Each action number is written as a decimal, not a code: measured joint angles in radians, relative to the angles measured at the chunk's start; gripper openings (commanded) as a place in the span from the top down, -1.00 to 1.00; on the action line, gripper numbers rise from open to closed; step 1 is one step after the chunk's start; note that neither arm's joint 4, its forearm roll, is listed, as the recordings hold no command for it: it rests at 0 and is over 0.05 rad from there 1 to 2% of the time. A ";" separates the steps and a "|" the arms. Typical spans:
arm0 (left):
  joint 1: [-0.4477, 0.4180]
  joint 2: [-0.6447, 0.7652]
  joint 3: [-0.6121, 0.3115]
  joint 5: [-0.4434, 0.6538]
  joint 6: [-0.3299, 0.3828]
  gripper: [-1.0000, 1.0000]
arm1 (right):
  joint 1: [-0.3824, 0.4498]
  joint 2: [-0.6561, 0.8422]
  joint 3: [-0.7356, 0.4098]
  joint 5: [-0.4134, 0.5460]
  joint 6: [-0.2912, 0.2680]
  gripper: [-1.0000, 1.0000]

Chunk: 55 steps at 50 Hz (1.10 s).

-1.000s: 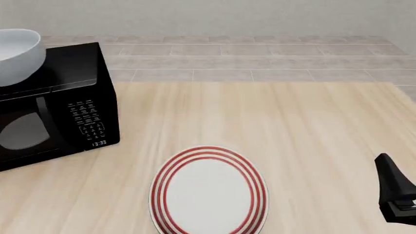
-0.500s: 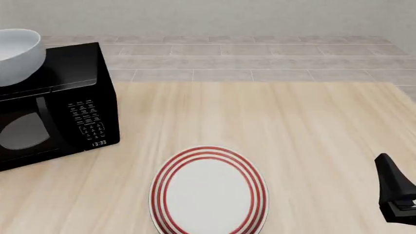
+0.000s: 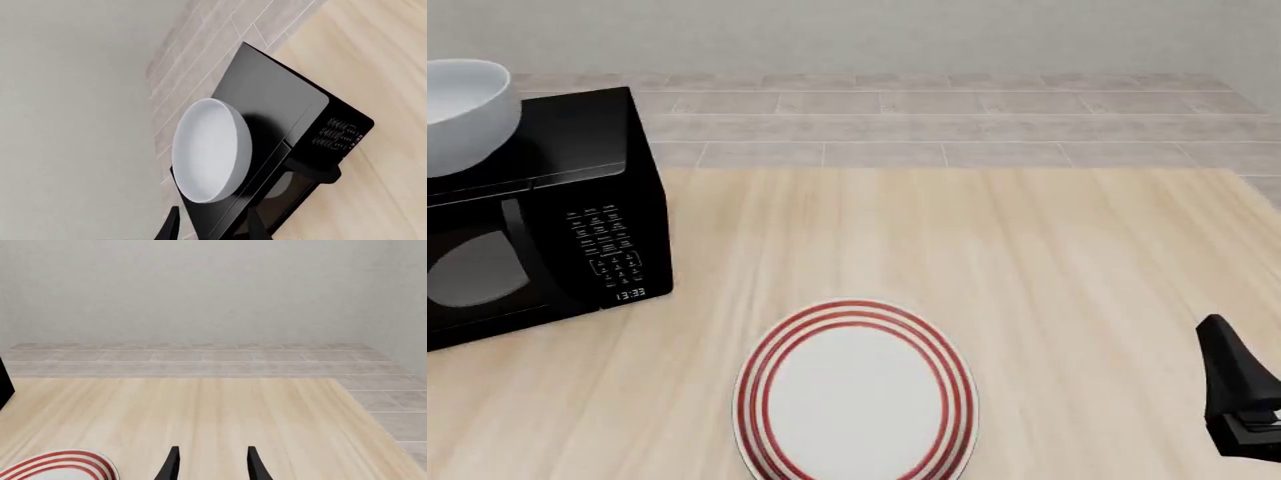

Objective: Pick up the white bowl and put it on the plate.

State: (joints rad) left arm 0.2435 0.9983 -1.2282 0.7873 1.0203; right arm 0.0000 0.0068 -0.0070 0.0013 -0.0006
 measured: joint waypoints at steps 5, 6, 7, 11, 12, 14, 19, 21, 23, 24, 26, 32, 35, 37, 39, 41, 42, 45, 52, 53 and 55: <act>-0.003 0.017 -0.001 -0.011 0.008 -1.00 | 0.000 0.000 0.000 0.000 0.000 -1.00; -0.006 0.020 -0.001 -0.014 0.010 -1.00 | 0.000 0.000 0.000 0.000 0.000 -1.00; -0.007 0.024 -0.003 -0.016 0.011 -1.00 | 0.000 0.000 0.000 0.000 0.000 -1.00; -0.006 0.039 -0.004 -0.032 0.024 -1.00 | 0.000 0.000 0.000 0.000 0.000 -1.00; -0.006 0.043 -0.005 -0.037 0.027 -1.00 | 0.000 0.000 0.000 0.000 0.000 -1.00; -0.003 0.049 -0.002 -0.047 0.036 -1.00 | 0.000 0.000 0.000 0.000 0.000 -1.00; 0.008 0.064 0.009 -0.075 0.059 -1.00 | 0.000 0.000 0.000 0.000 0.000 -1.00; 0.011 0.070 0.012 -0.085 0.065 -1.00 | 0.000 0.000 0.000 0.000 0.000 -1.00; 0.011 0.075 0.014 -0.092 0.068 -1.00 | 0.000 0.000 0.000 0.000 0.000 -1.00; 0.011 0.077 0.016 -0.095 0.070 -1.00 | 0.000 0.000 0.000 0.000 0.000 -1.00; 0.010 0.082 0.018 -0.101 0.072 -1.00 | 0.000 0.000 0.000 0.000 0.000 -1.00; 0.007 0.098 0.026 -0.124 0.077 -1.00 | 0.000 0.000 0.000 0.000 0.000 -1.00; 0.002 0.106 0.031 -0.134 0.076 -1.00 | 0.000 0.000 0.000 0.000 0.000 -1.00; -0.001 0.112 0.035 -0.142 0.076 -1.00 | 0.000 0.000 0.000 0.000 0.000 -1.00; -0.004 0.118 0.038 -0.149 0.075 -1.00 | 0.000 0.000 0.000 0.000 0.000 -1.00; -0.007 0.124 0.040 -0.156 0.074 -1.00 | 0.000 0.000 0.000 0.000 0.000 -1.00; -0.009 0.127 0.042 -0.159 0.073 -1.00 | 0.000 0.000 0.000 0.000 0.000 -1.00; -0.012 0.138 0.045 -0.168 0.069 -1.00 | 0.000 0.000 0.000 0.000 0.000 -1.00; -0.014 0.165 0.057 -0.197 0.065 -1.00 | 0.000 0.000 0.000 0.000 0.000 -1.00; -0.014 0.169 0.060 -0.201 0.065 -1.00 | 0.000 0.000 0.000 0.000 0.000 -1.00; -0.014 0.176 0.065 -0.210 0.064 -1.00 | 0.000 0.000 0.000 0.000 0.000 -1.00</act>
State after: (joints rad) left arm 0.2297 1.1741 -1.1635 0.5770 1.0840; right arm 0.0000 0.0068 -0.0070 0.0013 -0.0006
